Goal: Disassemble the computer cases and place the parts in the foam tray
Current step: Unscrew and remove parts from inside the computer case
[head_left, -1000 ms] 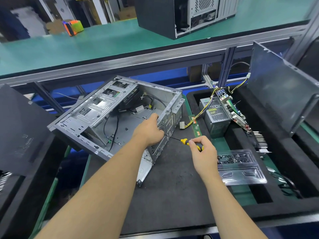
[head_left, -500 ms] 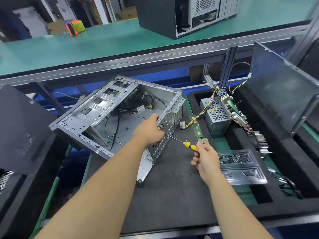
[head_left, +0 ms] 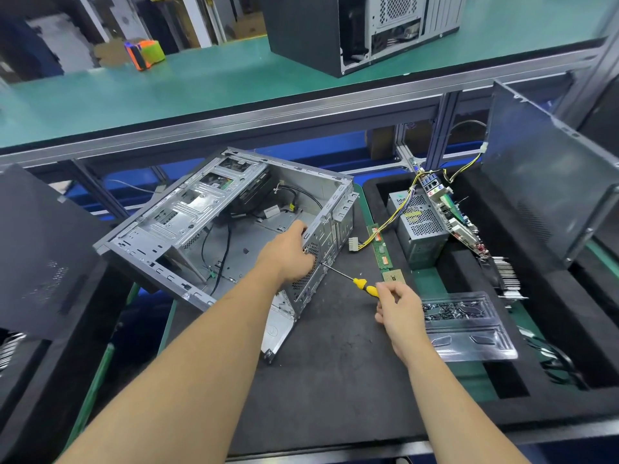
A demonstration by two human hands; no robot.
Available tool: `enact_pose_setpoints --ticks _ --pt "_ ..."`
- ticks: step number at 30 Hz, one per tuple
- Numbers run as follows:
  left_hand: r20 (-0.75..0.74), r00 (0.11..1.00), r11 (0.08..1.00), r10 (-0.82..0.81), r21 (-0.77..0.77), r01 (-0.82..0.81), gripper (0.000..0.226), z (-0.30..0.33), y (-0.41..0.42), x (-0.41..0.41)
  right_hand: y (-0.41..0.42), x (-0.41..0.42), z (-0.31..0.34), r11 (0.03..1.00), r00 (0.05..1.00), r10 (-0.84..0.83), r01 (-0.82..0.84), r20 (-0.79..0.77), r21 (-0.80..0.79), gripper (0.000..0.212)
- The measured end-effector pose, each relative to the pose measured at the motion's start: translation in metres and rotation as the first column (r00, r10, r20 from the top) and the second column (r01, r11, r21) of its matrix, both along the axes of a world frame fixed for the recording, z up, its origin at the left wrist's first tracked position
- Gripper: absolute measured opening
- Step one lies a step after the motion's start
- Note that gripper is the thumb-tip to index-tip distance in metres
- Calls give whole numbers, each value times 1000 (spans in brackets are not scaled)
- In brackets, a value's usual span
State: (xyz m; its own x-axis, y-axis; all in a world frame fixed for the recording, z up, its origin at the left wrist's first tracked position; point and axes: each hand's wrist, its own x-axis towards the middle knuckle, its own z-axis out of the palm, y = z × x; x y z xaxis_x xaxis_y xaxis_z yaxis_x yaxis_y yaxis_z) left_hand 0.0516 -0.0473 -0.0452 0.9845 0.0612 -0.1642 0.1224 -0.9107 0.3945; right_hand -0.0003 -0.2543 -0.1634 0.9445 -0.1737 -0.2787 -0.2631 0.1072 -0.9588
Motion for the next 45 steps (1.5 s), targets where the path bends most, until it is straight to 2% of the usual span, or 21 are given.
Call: enact_pose_setpoints --ticks 3,5,9,11,13,15,17,20,22,24,26,28,30,32,34,35,41,45 --pt "7 1000 1000 -1 6 1 48 -1 0 1 -2 -4 5 980 986 42 -10 158 -197 17" --pt "12 1000 1000 -2 4 2 48 -1 0 0 -1 -5 7 974 982 36 7 185 -228 23" --pt "22 1000 1000 -4 -1 4 50 -1 0 1 2 -3 10 999 999 -20 19 37 37 21" --pt "22 1000 1000 -5 -6 5 48 -1 0 1 2 0 14 977 995 -21 42 -102 211 2" --pt "20 1000 1000 -4 -14 4 46 -2 1 1 0 4 15 976 966 29 28 -256 215 28" --pt "20 1000 1000 -4 -21 4 44 -2 1 1 -1 5 14 988 952 52 -5 -301 154 40" --pt "21 1000 1000 -4 -24 4 43 -2 1 1 0 5 13 988 958 31 15 -286 156 36" --pt "16 1000 1000 1 -25 0 44 -2 1 1 -1 2 12 995 986 5 12 -165 102 24" --pt "17 1000 1000 -1 -18 1 43 -2 1 1 -2 -1 12 1000 998 13 -15 -60 -21 16" --pt "17 1000 1000 -1 -15 1 44 -2 0 1 -3 -3 10 993 1000 23 -21 15 -119 20" --pt "14 1000 1000 3 -13 -2 46 -1 0 0 -3 -3 12 998 999 5 -3 37 -60 28" --pt "12 1000 1000 9 -13 -9 47 -1 0 0 -3 -2 13 995 999 -16 13 28 96 33" --pt "11 1000 1000 11 -11 -11 49 -1 0 0 0 -1 16 973 1000 -20 19 -1 229 24" --pt "7 1000 1000 10 -15 -10 49 -1 0 -1 1 2 20 955 994 -24 53 -104 291 7" --pt "6 1000 1000 7 -17 -6 46 0 0 -1 0 5 20 975 975 0 50 -223 217 31" --pt "6 1000 1000 5 -17 -5 45 0 0 -1 1 6 18 983 971 -4 47 -237 177 36" --pt "12 1000 1000 5 -16 -5 43 0 0 -1 -1 3 9 997 998 -50 53 -44 60 10" --pt "15 1000 1000 12 -18 -11 41 0 0 0 -3 2 10 982 1000 -12 13 -4 190 33"
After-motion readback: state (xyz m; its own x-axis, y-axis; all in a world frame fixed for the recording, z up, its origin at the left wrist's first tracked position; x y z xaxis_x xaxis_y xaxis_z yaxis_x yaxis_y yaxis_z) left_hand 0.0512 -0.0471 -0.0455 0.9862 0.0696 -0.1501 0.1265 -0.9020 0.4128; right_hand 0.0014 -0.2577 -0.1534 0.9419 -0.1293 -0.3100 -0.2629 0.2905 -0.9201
